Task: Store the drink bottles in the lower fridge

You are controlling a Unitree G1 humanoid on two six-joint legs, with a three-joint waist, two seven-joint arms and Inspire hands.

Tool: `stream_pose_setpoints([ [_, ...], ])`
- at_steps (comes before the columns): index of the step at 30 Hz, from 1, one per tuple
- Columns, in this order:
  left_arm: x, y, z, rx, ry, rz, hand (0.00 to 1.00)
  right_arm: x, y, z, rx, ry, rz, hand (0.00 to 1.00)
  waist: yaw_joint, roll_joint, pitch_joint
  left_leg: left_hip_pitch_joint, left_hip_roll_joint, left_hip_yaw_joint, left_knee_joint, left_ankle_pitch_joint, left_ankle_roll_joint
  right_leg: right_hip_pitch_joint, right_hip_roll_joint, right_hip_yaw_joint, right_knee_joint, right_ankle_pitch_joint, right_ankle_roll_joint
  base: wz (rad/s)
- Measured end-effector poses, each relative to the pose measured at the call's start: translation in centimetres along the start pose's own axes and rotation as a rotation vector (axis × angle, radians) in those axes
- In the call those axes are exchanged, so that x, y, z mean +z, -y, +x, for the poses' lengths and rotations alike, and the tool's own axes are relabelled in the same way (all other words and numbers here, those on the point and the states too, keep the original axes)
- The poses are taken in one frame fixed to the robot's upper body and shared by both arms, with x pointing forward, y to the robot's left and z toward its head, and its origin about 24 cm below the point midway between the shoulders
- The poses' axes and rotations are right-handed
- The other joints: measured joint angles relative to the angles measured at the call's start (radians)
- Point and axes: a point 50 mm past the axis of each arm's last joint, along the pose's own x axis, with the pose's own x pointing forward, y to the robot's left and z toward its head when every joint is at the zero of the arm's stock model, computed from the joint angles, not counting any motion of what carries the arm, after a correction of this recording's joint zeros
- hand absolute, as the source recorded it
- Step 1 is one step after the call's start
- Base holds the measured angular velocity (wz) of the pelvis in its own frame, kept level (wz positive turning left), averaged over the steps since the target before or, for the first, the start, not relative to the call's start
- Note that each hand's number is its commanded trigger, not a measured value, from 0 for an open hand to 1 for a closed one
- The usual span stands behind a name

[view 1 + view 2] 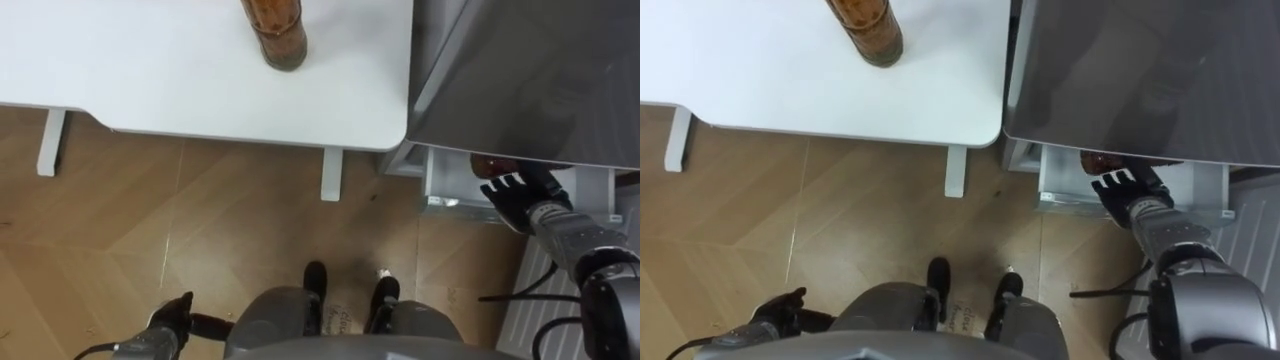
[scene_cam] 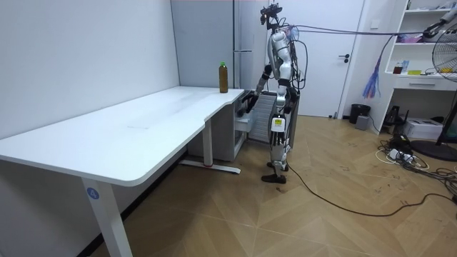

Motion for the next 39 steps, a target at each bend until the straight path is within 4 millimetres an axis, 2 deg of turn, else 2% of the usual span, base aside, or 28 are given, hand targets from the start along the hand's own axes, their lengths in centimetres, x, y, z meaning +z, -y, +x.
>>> stream_pose_setpoints([
  [21, 0.26, 0.28, 0.03, -0.019, 0.008, 0.012, 0.0, 0.2, -0.01, -0.02, 0.001, 0.005, -0.001, 0.0, 0.001, 0.008, -0.002, 0.001, 0.0, -0.009, 0.0, 0.0, 0.0, 0.001, 0.001, -0.001, 0.004, 0.0, 0.0, 0.0],
  [33, 0.21, 0.26, 0.04, -0.02, 0.008, 0.011, 0.0, 0.15, 0.09, -0.03, -0.004, 0.003, -0.014, 0.0, 0.0, 0.008, -0.0018, 0.028, -0.001, 0.0, -0.003, 0.0, 0.0, 0.024, 0.0, 0.003, 0.005, 0.0, 0.0, 0.0],
  [39, 0.08, 0.19, 0.04, -0.016, 0.012, 0.005, 0.0, -0.14, 0.9, -0.13, -0.016, -0.004, -0.019, 0.0, 0.001, 0.006, -0.0013, 0.064, -0.002, 0.0, -0.008, -0.001, 0.0, 0.063, 0.0, -0.001, -0.004, -0.002, 0.003, 0.01],
])
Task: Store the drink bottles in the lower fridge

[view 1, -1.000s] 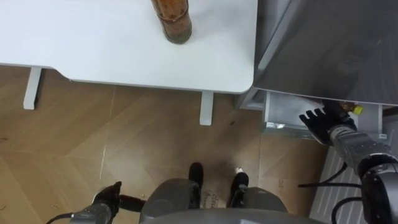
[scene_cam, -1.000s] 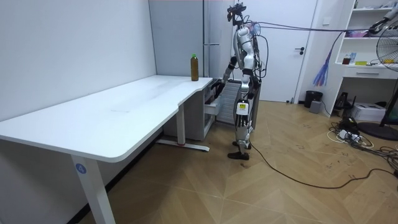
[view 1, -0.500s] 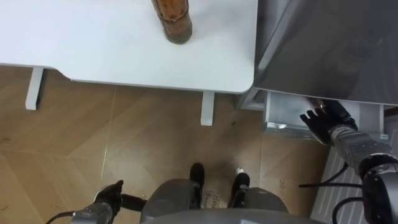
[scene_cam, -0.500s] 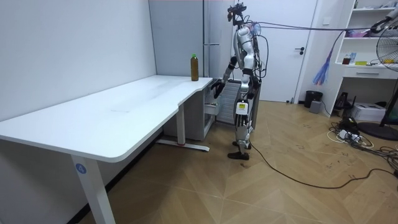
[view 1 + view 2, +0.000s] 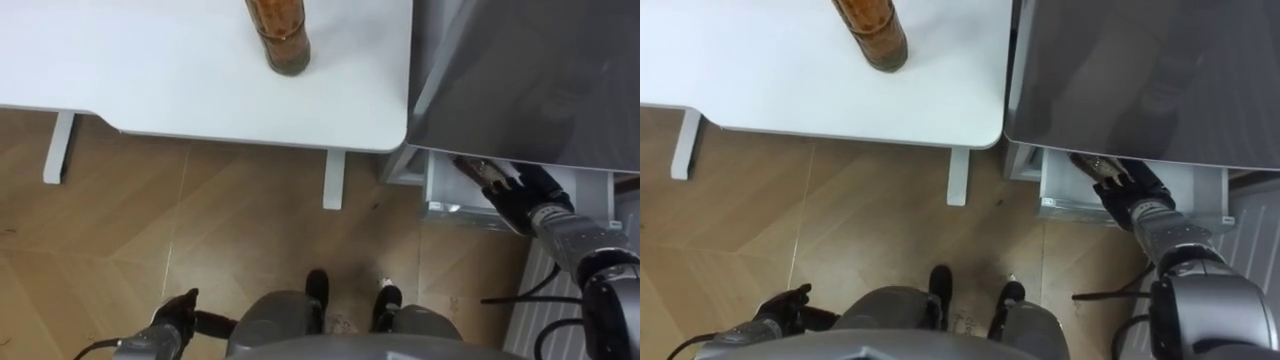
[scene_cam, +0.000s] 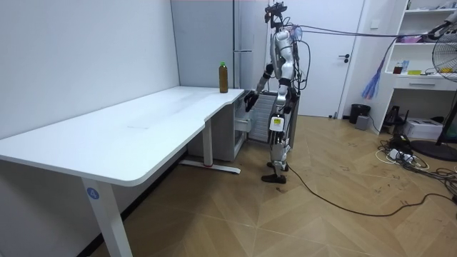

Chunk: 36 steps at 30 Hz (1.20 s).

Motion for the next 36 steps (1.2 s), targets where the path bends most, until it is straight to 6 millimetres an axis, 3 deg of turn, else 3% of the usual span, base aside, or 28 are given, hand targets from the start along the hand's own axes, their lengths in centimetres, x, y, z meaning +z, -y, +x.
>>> stream_pose_setpoints([
  [4, -0.1, -0.2, 0.0, 0.011, -0.001, -0.029, 0.0, -0.3, 0.5, -0.1, 0.006, -0.006, 0.001, 0.0, -0.001, 0.0, -0.0008, 0.022, 0.0, 0.0, -0.006, 0.0, 0.0, 0.022, 0.002, 0.0, -0.01, 0.0, 0.001, 0.0],
  [11, -1.0, -0.3, -0.2, 0.015, -0.015, -0.111, 0.0, -1.0, 2.7, -0.5, 0.0, -0.021, -0.01, 0.0, -0.003, -0.009, -0.0178, 0.076, -0.001, 0.001, -0.029, -0.001, 0.0, 0.079, 0.007, 0.002, -0.037, 0.0, 0.003, 0.0],
  [14, -1.2, -0.5, -0.3, 0.034, -0.017, -0.128, 0.0, -1.6, 4.2, -0.8, -0.016, -0.039, -0.025, 0.0, -0.011, -0.021, -0.0294, 0.123, -0.001, 0.001, -0.05, -0.001, -0.002, 0.126, 0.012, 0.003, -0.059, 0.0, 0.006, 0.0],
  [17, -1.6, -0.6, -0.4, 0.041, -0.004, -0.131, 0.0, -1.9, 5.7, -1.3, -0.011, -0.038, -0.086, 0.0, -0.025, -0.029, -0.0356, 0.153, 0.0, 0.0, -0.059, -0.003, -0.004, 0.158, 0.016, 0.003, -0.073, 0.0, 0.006, 0.0],
  [21, -1.6, -0.6, -0.4, 0.043, 0.005, -0.131, 0.0, -2.1, 7.3, -2.0, -0.011, -0.023, -0.113, 0.0, -0.033, -0.033, -0.0344, 0.178, 0.001, 0.001, -0.063, -0.007, -0.006, 0.186, 0.02, 0.007, -0.084, 0.001, 0.006, -0.01],
  [22, -1.5, -0.5, -0.4, 0.045, 0.011, -0.131, 0.0, -2.5, 7.9, -2.2, -0.015, -0.029, -0.134, 0.0, -0.033, -0.034, -0.0371, 0.185, 0.003, 0.002, -0.063, -0.009, -0.007, 0.191, 0.021, 0.009, -0.085, 0.001, 0.006, -0.08],
  [29, -2.3, -0.4, -0.5, 0.069, 0.003, -0.136, 0.0, -5.4, 10.5, -3.2, -0.065, -0.117, -0.205, 0.0, -0.051, -0.029, -0.0333, 0.227, 0.008, 0.011, -0.068, -0.021, -0.009, 0.221, 0.027, 0.026, -0.102, -0.001, 0.007, -0.07],
  [36, -2.5, -0.1, -0.6, 0.091, 0.014, -0.153, 0.0, -7.2, 12.6, -4.1, -0.124, -0.195, -0.298, 0.0, -0.054, -0.038, -0.0286, 0.248, 0.015, 0.032, -0.078, -0.028, -0.014, 0.244, 0.033, 0.031, -0.105, -0.001, 0.005, -0.06],
])
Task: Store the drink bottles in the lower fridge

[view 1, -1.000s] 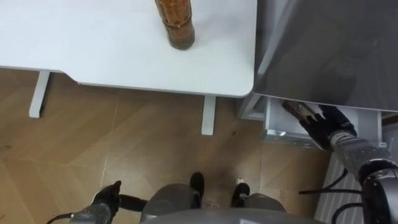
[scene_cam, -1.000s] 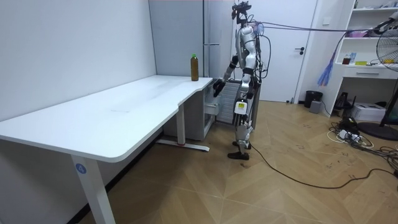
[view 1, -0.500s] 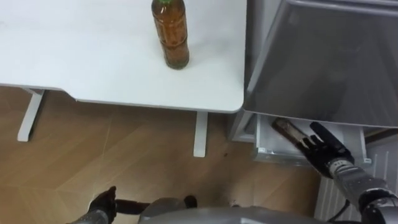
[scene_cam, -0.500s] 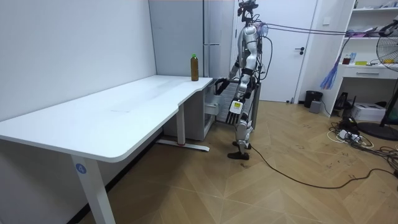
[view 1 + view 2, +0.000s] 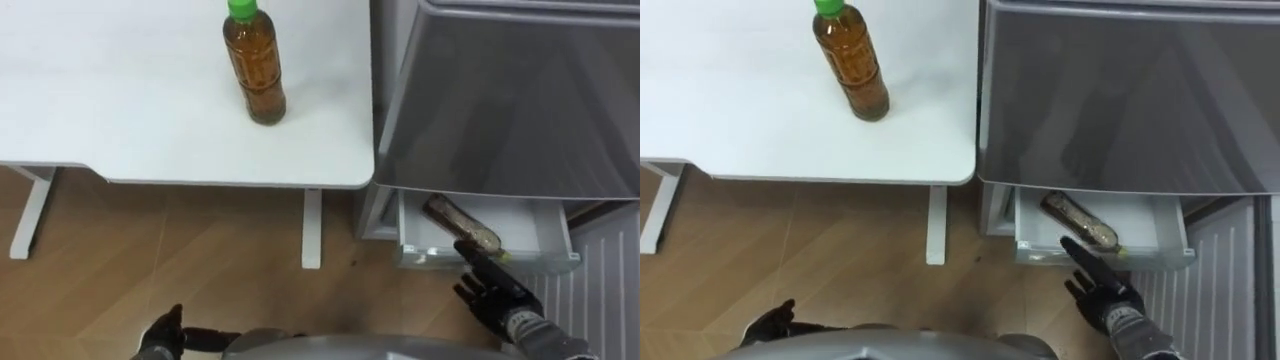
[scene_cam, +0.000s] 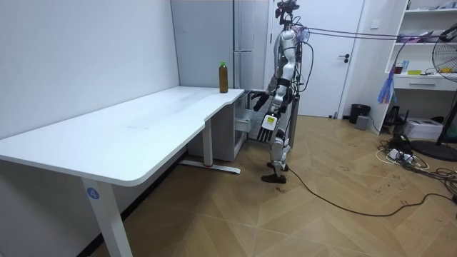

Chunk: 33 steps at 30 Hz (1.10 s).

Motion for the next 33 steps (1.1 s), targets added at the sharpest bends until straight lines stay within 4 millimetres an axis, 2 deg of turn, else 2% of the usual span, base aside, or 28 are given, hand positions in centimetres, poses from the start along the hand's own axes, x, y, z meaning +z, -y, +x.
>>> stream_pose_setpoints([
  [5, -0.3, 0.3, -0.1, 0.003, -0.003, -0.017, 0.0, -1.7, 1.5, -0.6, -0.04, -0.052, -0.049, 0.0, 0.003, -0.005, 0.0, 0.001, 0.003, 0.004, -0.001, -0.006, -0.003, 0.007, 0.005, 0.01, -0.014, 0.0, 0.0, -0.02],
  [12, -0.9, 0.1, -0.2, 0.014, -0.016, -0.037, 0.0, -2.3, 2.4, -1.0, -0.065, -0.101, -0.171, 0.0, -0.003, -0.004, -0.0004, 0.021, 0.002, 0.008, 0.0, -0.019, -0.001, 0.029, 0.005, 0.019, -0.015, -0.002, 0.002, -0.05],
  [15, -1.0, 0.1, -0.2, 0.02, -0.018, -0.045, 0.0, -2.5, 2.6, -1.0, -0.07, -0.13, -0.268, 0.0, -0.012, -0.013, 0.0043, 0.032, 0.001, 0.004, 0.003, -0.024, 0.0, 0.042, 0.005, 0.02, -0.016, -0.004, 0.005, 0.02],
  [20, -1.3, 0.0, -0.3, 0.038, -0.028, -0.057, 0.0, -3.2, 3.0, -1.2, -0.111, -0.196, -0.429, 0.0, -0.012, -0.015, -0.0008, 0.036, 0.0, 0.002, 0.005, -0.025, 0.001, 0.046, 0.004, 0.022, -0.015, -0.005, 0.006, 0.01],
  [23, -1.6, 0.0, -0.3, 0.048, -0.054, -0.097, 0.0, -3.6, 3.4, -1.3, -0.14, -0.224, -0.458, 0.0, -0.01, -0.015, -0.0003, 0.036, 0.0, 0.001, 0.006, -0.025, 0.001, 0.047, 0.004, 0.021, -0.016, -0.005, 0.006, 0.0],
  [26, -2.3, -0.1, -0.4, 0.088, -0.089, -0.227, 0.0, -4.1, 4.2, -1.6, -0.174, -0.264, -0.467, 0.0, -0.002, -0.007, 0.0041, 0.052, 0.0, 0.0, 0.016, -0.036, 0.002, 0.068, 0.004, 0.017, -0.017, -0.009, 0.007, 0.0],
  [29, -2.5, -0.5, -0.4, 0.137, -0.104, -0.384, 0.0, -4.2, 4.6, -1.8, -0.199, -0.271, -0.478, 0.0, 0.0, 0.001, 0.0038, 0.057, 0.001, -0.007, 0.04, -0.055, 0.003, 0.09, 0.005, 0.017, -0.016, -0.016, 0.01, 0.06],
  [33, -2.8, -1.8, -0.6, 0.241, -0.115, -0.6, 0.0, -4.1, 4.9, -1.9, -0.22, -0.277, -0.53, 0.0, 0.006, 0.007, 0.0007, 0.073, 0.0, -0.006, 0.04, -0.06, 0.004, 0.099, 0.003, 0.017, -0.015, -0.022, 0.012, 0.0],
])
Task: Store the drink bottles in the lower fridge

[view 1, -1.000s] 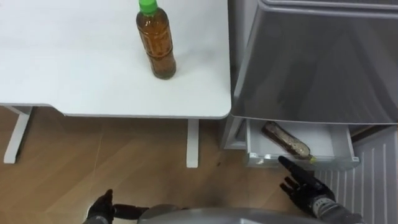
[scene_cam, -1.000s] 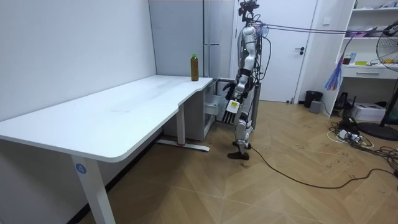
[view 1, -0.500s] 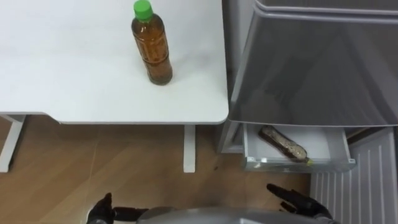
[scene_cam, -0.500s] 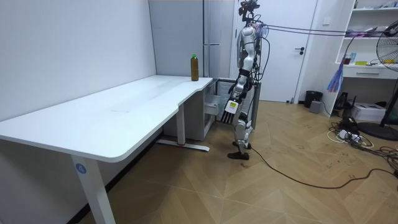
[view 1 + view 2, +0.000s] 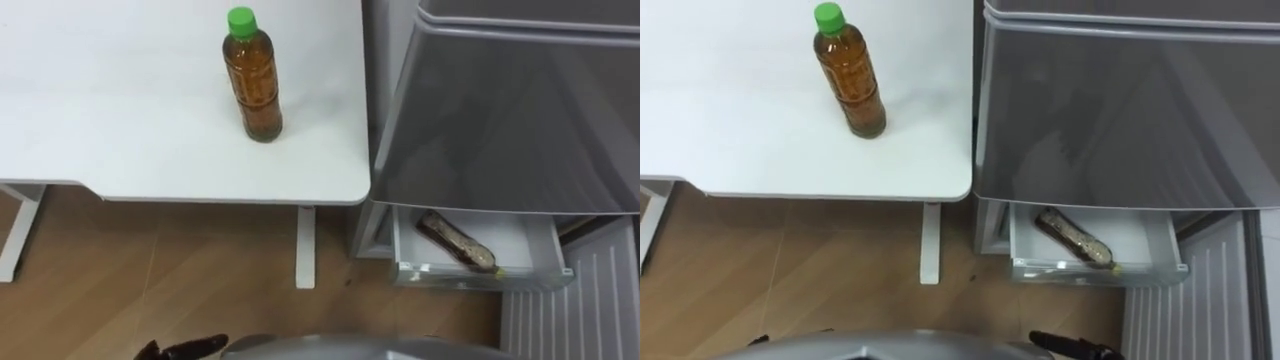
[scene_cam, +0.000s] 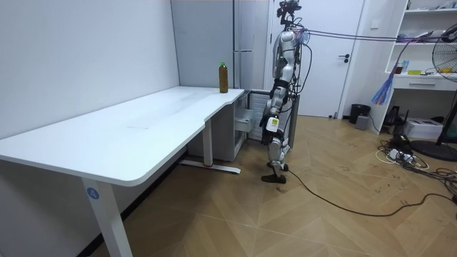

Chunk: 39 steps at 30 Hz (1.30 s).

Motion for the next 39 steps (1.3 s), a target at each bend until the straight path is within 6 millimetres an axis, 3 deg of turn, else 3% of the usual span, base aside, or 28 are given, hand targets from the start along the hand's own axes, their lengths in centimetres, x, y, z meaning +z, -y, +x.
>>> stream_pose_setpoints([
  [7, 4.3, -0.6, -0.5, 0.135, 0.154, -0.259, 0.0, 0.6, 0.1, 0.0, -0.025, 0.026, -0.057, 0.0, 0.003, -0.001, -0.0041, -0.002, -0.002, -0.011, 0.003, 0.0, 0.0, 0.002, 0.0, -0.01, 0.0, 0.0, 0.0, 0.04],
  [11, 9.6, 0.2, -2.6, 0.163, 0.399, -0.371, 0.0, 0.3, 0.6, -0.1, -0.047, 0.043, -0.097, 0.0, 0.022, 0.001, -0.0068, -0.001, 0.0, -0.013, 0.004, -0.001, -0.001, 0.0, 0.001, -0.013, 0.004, 0.0, 0.0, 0.01],
  [15, 12.3, 0.8, -4.0, 0.182, 0.538, -0.434, 0.0, 0.2, 0.9, -0.2, -0.07, 0.063, -0.115, 0.0, 0.028, 0.008, -0.0079, 0.009, 0.001, -0.013, -0.007, -0.001, -0.001, 0.008, 0.0, -0.018, 0.016, 0.0, 0.0, 0.0],
  [19, 14.6, 0.9, -6.0, 0.189, 0.662, -0.505, 0.0, 0.2, 0.8, -0.2, -0.068, 0.072, -0.115, 0.0, 0.029, 0.001, -0.0074, 0.011, 0.001, -0.016, -0.006, -0.002, -0.002, 0.009, 0.001, -0.017, 0.017, 0.0, 0.0, 0.0],
  [26, 18.2, 2.1, -10.5, 0.153, 0.956, -0.469, 0.0, 0.1, 0.7, -0.2, -0.066, 0.087, -0.114, 0.0, 0.021, 0.004, -0.0068, 0.011, -0.002, -0.033, 0.007, -0.004, 0.0, 0.017, 0.0, -0.018, 0.017, 0.0, 0.0, 0.07],
  [35, 20.4, 3.4, -15.0, 0.092, 1.237, -0.353, 0.0, -0.2, 0.9, -0.2, -0.063, 0.09, -0.105, 0.0, 0.001, 0.015, -0.0068, 0.003, -0.001, -0.034, 0.01, -0.005, -0.002, 0.014, 0.002, -0.017, 0.011, 0.0, 0.0, 0.0],
  [39, 21.6, 4.3, -18.3, 0.045, 1.421, -0.284, 0.0, -0.3, 1.0, -0.3, -0.062, 0.093, -0.101, 0.0, -0.012, 0.017, -0.0071, -0.005, -0.001, -0.034, 0.01, -0.005, -0.002, 0.014, 0.002, -0.019, 0.005, 0.001, 0.0, 0.0],
])
